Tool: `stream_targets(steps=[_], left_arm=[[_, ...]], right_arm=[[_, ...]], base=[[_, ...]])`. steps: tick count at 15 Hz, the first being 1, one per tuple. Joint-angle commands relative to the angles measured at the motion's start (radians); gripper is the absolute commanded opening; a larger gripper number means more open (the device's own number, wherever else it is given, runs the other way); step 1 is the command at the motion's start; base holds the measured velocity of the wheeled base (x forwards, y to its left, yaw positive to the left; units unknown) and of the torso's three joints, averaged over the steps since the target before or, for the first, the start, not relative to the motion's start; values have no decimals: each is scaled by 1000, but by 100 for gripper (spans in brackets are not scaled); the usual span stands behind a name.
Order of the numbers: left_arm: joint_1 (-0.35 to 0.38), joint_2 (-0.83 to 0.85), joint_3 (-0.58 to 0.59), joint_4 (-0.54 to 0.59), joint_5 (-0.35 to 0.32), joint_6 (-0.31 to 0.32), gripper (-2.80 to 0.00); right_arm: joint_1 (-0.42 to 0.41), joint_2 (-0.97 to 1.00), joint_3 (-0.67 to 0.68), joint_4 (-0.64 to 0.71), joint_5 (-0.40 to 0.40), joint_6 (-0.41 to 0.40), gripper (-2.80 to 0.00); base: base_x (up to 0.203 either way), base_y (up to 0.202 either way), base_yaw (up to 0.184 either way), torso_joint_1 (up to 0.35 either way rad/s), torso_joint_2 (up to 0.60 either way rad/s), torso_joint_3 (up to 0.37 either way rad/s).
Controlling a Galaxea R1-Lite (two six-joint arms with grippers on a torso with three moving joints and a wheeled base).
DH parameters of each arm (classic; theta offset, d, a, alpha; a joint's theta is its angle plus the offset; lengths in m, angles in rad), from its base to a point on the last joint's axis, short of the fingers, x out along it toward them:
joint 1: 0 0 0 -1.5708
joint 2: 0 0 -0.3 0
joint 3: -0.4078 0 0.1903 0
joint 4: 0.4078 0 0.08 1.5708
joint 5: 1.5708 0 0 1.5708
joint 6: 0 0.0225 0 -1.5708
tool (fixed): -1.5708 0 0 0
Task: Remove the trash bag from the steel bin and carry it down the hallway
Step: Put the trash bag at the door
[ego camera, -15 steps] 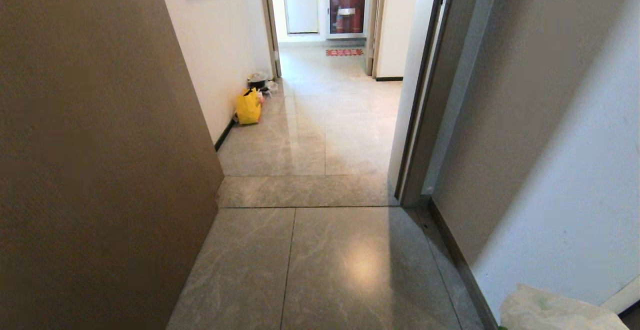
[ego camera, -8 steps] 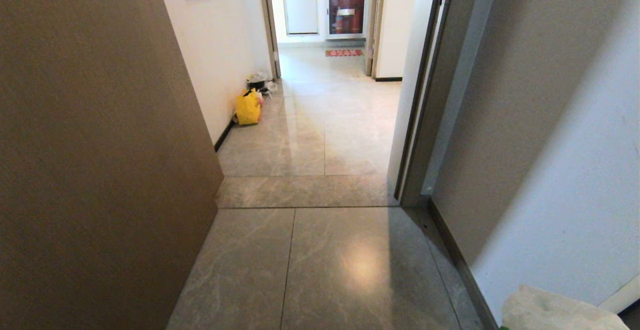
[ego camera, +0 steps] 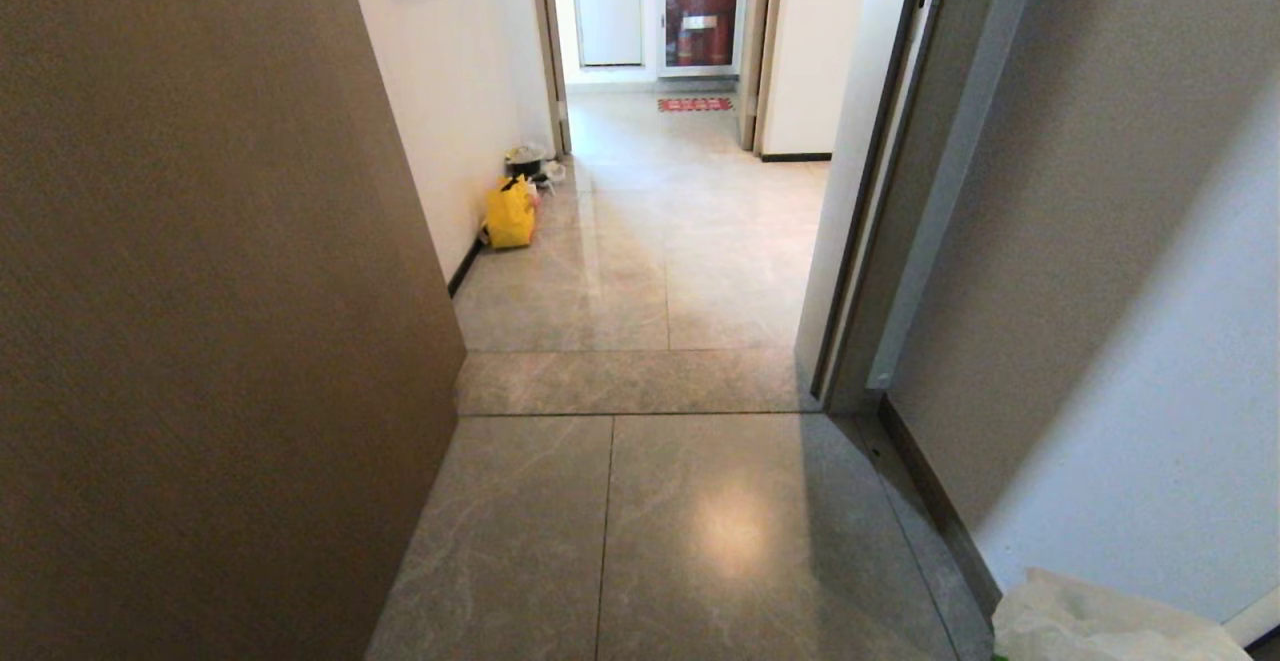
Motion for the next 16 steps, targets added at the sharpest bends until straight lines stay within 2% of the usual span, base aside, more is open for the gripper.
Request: stream_targets(steps=[1,16], left_arm=[[0,0,0,0,0,1,-280],[0,0,0,0,0,-3,-280]], right_arm=[[0,-1,0,0,0,0,-280],[0,-1,0,0,0,0,-280]], base=[[0,69,-10,0,2,3],[0,0,-2,0,0,0]])
